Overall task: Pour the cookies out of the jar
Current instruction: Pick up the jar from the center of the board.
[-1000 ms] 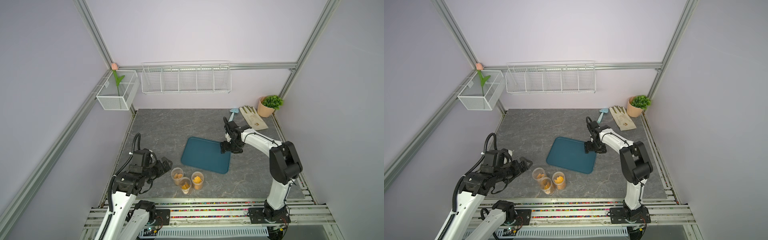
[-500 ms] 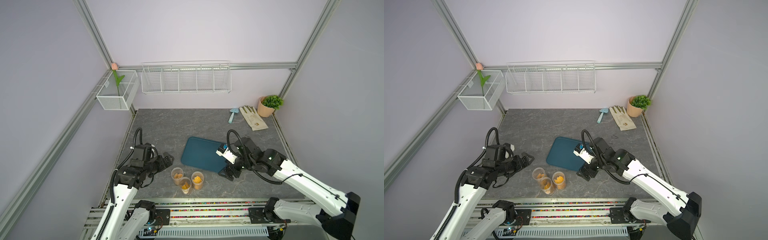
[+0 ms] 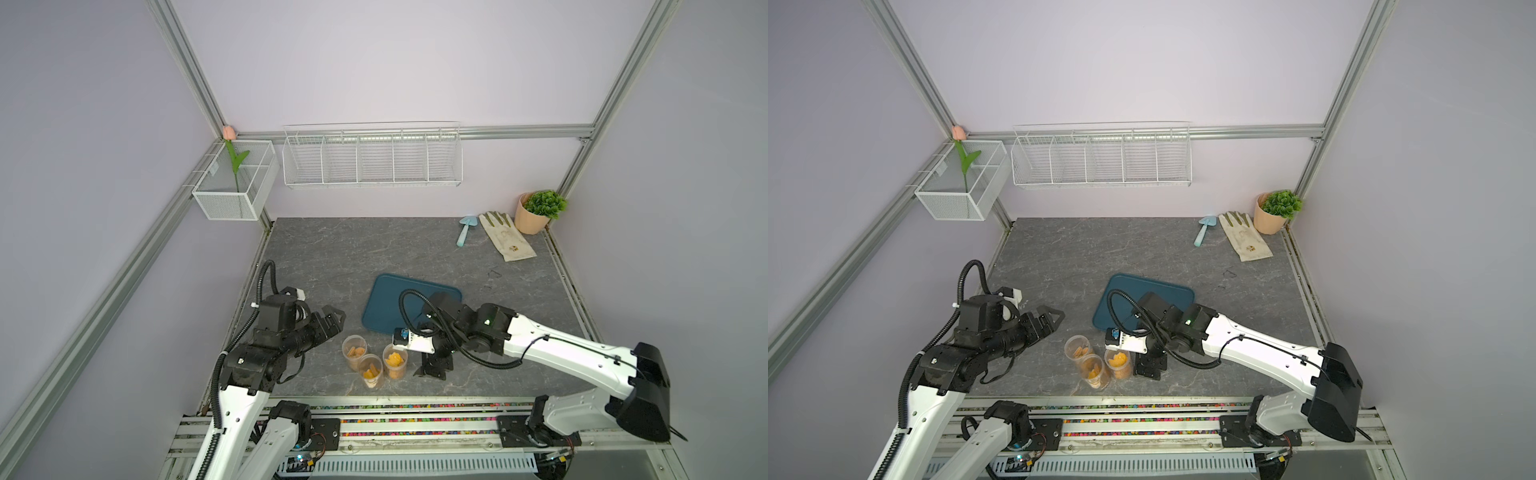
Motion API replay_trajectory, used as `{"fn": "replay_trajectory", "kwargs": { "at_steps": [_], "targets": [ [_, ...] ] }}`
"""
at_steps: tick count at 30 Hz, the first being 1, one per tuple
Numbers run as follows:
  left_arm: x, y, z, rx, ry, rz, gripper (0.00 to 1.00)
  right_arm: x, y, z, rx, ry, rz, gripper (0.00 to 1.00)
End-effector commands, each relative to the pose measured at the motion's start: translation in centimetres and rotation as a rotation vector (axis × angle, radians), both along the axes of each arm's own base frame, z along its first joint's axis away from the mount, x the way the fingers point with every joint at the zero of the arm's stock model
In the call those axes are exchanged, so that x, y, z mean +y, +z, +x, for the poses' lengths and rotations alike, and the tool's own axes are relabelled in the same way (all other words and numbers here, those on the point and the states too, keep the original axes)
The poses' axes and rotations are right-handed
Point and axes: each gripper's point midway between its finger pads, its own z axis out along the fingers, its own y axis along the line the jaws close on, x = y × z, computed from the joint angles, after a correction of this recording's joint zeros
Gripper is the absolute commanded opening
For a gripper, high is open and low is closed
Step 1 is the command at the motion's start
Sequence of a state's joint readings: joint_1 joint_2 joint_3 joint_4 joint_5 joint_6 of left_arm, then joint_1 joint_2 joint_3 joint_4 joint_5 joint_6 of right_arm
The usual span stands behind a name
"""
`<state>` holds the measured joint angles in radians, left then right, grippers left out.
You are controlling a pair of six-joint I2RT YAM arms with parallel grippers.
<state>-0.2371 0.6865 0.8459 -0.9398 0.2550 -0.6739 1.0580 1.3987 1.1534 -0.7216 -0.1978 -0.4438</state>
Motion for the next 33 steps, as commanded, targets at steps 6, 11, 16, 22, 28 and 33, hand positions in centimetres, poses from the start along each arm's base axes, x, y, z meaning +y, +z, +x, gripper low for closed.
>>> {"fn": "replay_trajectory", "kwargs": {
  "at_steps": [6, 11, 16, 22, 28, 33],
  "targets": [
    [0.7, -0.1, -0.6, -0.005, 0.054, -0.011, 0.99, 2.0, -1.2, 1.1, -0.055, 0.017, -0.046, 0.88],
    [0.7, -0.1, -0.6, 0.002, 0.051, -0.003, 0.99, 3.1, -1.8, 1.0, -0.043, 0.014, -0.049, 0.88],
    [0.7, -0.2, -0.6, 0.006, 0.050, -0.001, 0.99, 3.9, -2.8, 1.9, -0.053, -0.019, -0.080, 0.88],
    [0.6, -0.5, -0.5, 0.016, 0.039, 0.009, 0.99, 4.7, -3.6, 2.3, -0.038, -0.029, -0.096, 0.88],
    [0.7, -0.7, -0.6, 0.028, 0.033, 0.020, 0.99, 5.4, -4.4, 2.2, -0.012, -0.033, -0.110, 0.88],
    [0.9, -0.8, -0.8, 0.026, 0.042, 0.025, 0.99, 5.6, -5.5, 2.2, 0.007, -0.033, -0.142, 0.90]
  ]
}}
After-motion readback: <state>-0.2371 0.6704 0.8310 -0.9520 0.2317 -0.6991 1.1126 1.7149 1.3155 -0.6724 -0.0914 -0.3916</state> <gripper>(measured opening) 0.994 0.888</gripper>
